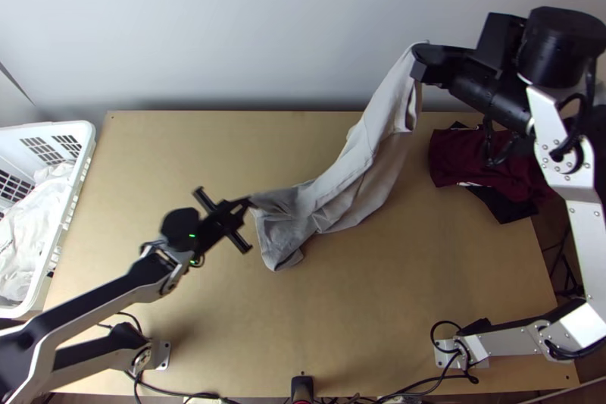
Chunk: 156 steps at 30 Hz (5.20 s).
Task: Fold the t-shirt
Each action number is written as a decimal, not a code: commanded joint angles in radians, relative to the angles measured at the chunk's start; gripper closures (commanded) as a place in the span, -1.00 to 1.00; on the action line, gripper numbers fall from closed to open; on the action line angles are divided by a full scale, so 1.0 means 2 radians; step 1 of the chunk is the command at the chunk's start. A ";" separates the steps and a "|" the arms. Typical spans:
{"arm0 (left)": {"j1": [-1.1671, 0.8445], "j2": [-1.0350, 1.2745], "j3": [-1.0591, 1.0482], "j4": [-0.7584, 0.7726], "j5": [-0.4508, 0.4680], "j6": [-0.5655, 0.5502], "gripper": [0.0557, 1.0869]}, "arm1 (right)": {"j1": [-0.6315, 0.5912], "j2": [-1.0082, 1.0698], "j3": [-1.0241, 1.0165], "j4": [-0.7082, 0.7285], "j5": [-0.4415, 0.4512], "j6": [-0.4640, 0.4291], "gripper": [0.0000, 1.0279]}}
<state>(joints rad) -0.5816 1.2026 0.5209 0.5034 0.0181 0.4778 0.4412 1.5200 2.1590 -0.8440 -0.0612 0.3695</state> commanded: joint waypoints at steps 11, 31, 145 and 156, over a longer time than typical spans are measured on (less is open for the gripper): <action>0.123 -0.313 0.089 -0.022 -0.162 -0.023 0.92 | -0.091 -0.205 -0.095 -0.006 -0.002 0.053 0.94; 0.112 -0.502 0.172 -0.121 -0.166 -0.097 0.92 | -0.234 -0.332 -0.003 -0.047 -0.162 0.203 0.95; 0.274 0.374 0.232 0.198 -0.062 -0.066 0.92 | -0.052 0.150 -0.401 0.437 0.136 -0.101 0.94; 0.297 0.318 0.160 0.196 -0.047 -0.082 0.92 | -0.050 0.069 -0.485 0.410 0.134 -0.100 0.95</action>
<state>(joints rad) -0.0158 1.9118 0.9329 0.8974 -0.0982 0.3290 0.3317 1.7634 1.2980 0.0174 0.2096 0.1669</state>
